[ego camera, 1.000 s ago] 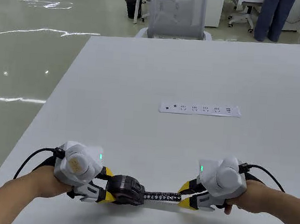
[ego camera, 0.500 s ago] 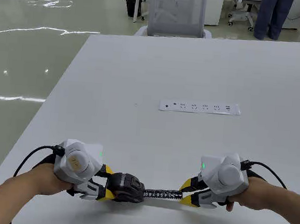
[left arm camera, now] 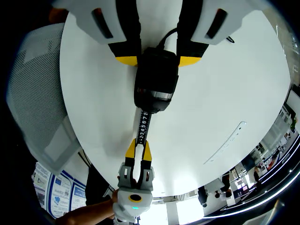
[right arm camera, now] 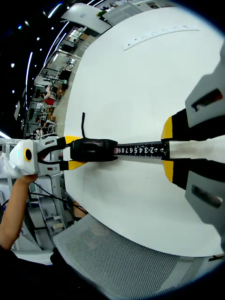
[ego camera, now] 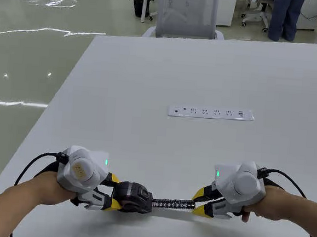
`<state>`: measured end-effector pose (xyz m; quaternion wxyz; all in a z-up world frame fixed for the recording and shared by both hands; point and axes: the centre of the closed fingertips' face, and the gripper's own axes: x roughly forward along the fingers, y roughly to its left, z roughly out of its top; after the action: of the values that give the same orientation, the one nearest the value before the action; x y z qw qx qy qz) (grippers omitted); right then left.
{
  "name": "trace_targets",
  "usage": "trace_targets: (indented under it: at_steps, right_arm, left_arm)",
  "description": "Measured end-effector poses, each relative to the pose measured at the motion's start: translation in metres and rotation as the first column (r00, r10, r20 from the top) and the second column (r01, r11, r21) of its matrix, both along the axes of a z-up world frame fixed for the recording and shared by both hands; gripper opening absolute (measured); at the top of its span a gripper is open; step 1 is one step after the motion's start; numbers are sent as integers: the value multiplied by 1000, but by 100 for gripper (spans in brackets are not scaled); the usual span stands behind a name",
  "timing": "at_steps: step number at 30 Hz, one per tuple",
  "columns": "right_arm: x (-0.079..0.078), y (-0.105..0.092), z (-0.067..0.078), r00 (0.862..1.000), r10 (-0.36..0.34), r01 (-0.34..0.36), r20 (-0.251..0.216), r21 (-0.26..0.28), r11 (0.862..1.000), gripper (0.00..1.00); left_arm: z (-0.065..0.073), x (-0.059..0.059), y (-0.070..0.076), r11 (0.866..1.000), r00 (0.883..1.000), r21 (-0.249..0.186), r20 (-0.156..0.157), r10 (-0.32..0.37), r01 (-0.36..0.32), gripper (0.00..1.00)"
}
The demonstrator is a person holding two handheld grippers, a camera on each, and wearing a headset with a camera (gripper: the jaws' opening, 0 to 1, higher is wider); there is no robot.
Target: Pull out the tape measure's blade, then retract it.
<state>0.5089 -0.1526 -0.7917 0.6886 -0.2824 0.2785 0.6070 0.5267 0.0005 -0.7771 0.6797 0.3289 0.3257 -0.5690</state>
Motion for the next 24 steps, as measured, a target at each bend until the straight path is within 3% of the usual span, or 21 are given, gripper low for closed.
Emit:
trace_targets:
  at_steps: [24]
  right_arm:
    - [-2,-9,0,1000,-5,5,-4,0,1000,11]
  left_arm:
    - [-1,0,0,1000,1000,4,-1,-4,4,24]
